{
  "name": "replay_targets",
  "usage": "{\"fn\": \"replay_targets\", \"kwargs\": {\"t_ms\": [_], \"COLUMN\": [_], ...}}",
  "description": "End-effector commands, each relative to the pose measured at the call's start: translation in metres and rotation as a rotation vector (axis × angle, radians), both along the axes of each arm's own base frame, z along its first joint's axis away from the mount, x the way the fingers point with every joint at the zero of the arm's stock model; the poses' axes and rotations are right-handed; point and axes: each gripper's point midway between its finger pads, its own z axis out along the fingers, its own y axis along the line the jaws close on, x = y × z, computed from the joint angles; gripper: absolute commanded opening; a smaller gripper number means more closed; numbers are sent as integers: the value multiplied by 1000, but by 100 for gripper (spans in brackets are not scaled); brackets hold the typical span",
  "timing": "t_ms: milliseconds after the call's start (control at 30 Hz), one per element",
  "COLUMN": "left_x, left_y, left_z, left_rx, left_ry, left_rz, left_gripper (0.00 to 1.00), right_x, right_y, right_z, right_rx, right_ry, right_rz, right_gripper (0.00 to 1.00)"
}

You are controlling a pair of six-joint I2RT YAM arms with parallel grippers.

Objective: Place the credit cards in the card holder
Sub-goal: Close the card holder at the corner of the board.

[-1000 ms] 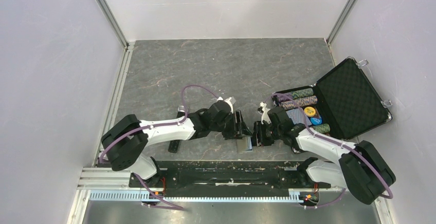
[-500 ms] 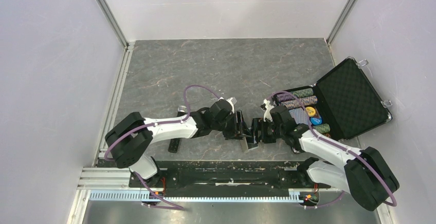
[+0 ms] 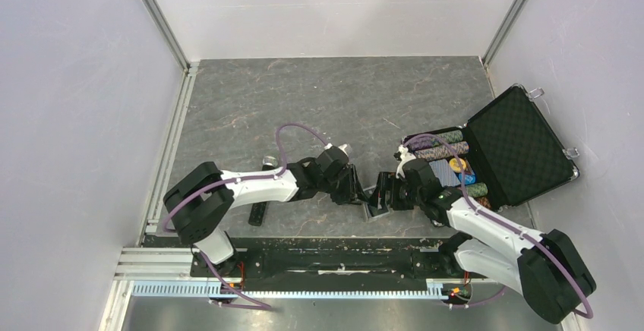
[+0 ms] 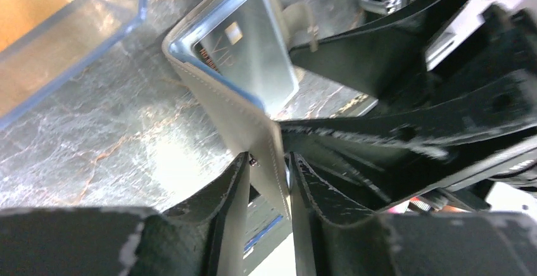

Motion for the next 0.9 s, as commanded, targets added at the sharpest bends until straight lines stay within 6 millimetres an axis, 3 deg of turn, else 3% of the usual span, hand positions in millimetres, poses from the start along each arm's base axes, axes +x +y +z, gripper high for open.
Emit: {"fn": "replay_targets", "kwargs": {"t_ms": [0, 200, 367, 633, 867], "left_x": [-6, -5, -1, -10, -13], "left_y": [7, 18, 34, 72, 104], "left_z": [-16, -23, -14, -11, -10], "left_rx": [109, 206, 304, 485, 634], "left_ry": [-3, -5, -50, -72, -69], "left_rz": [-35, -46, -74, -169, -198], "left_gripper": [31, 2, 2, 2, 2], "right_x": [12, 13, 17, 31, 30], "right_y": [-16, -23, -18, 3, 5], "right_z": [1, 0, 4, 29, 23], "right_rx": [-71, -110, -96, 2, 4], "right_ry": [-34, -37, -54, -119, -83], "right_rz": [-83, -91, -76, -40, -47], "right_gripper": [78, 77, 77, 82, 83]}}
